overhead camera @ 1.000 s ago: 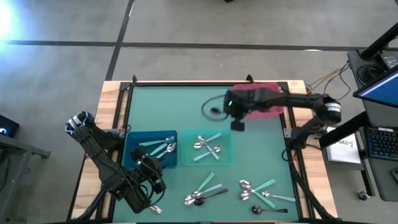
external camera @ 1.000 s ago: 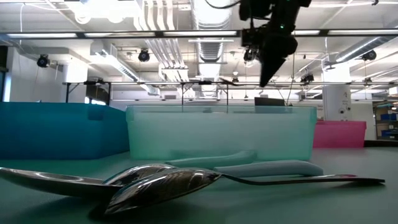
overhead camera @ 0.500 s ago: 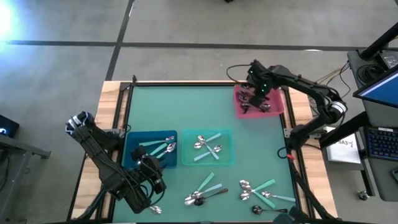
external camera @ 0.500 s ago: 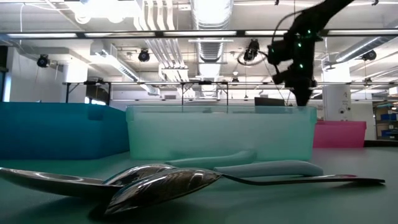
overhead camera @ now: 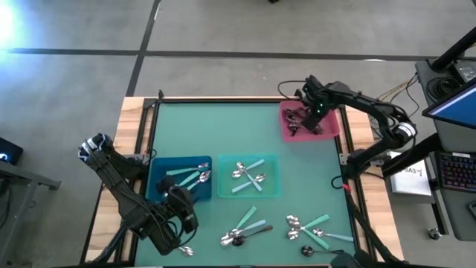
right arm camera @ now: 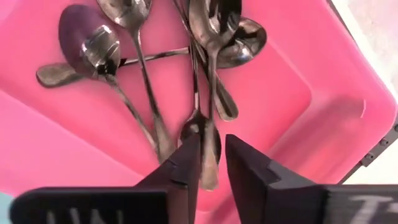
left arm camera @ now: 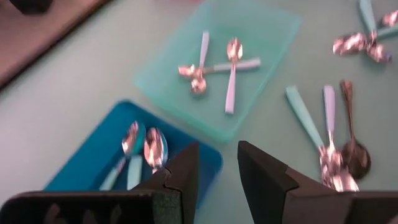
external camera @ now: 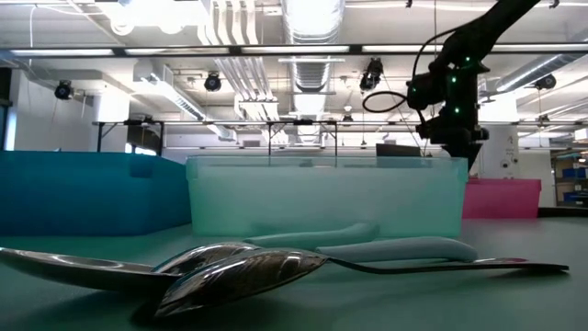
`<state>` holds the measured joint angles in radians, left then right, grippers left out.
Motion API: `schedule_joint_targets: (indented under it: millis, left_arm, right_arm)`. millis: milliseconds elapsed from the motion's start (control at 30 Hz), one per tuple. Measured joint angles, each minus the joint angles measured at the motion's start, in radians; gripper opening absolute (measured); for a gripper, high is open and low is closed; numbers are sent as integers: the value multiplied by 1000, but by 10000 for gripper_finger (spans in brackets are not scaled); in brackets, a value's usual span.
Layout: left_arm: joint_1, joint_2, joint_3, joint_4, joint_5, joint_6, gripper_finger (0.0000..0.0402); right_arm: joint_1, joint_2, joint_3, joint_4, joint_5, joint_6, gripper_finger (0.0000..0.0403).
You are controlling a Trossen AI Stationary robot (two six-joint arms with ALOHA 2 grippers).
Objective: Sort silverware by color (type)
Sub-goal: Put the black spoon into the pink bin, then put the blue spoon into the green bin
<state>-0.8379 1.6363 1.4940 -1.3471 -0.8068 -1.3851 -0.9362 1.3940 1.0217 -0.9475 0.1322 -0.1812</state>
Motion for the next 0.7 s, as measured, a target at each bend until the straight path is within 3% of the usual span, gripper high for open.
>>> schedule_joint_targets:
  millis: [200, 367, 533, 700]
  left_arm:
    - [-9, 0, -8, 1, 185, -10, 94]
    - [-43, 1, -56, 26, 399, -12, 94]
    - [-92, 2, -172, 242, 625, -6, 94]
    - [-147, 3, -302, 513, 696, 17, 94]
  right_arm:
    - [40, -49, 20, -2, -2, 66, 95]
    - [156, -131, 18, 10, -39, 139, 91]
    - [343, -202, 0, 28, -53, 236, 82]
    - [531, -246, -6, 69, -37, 335, 86]
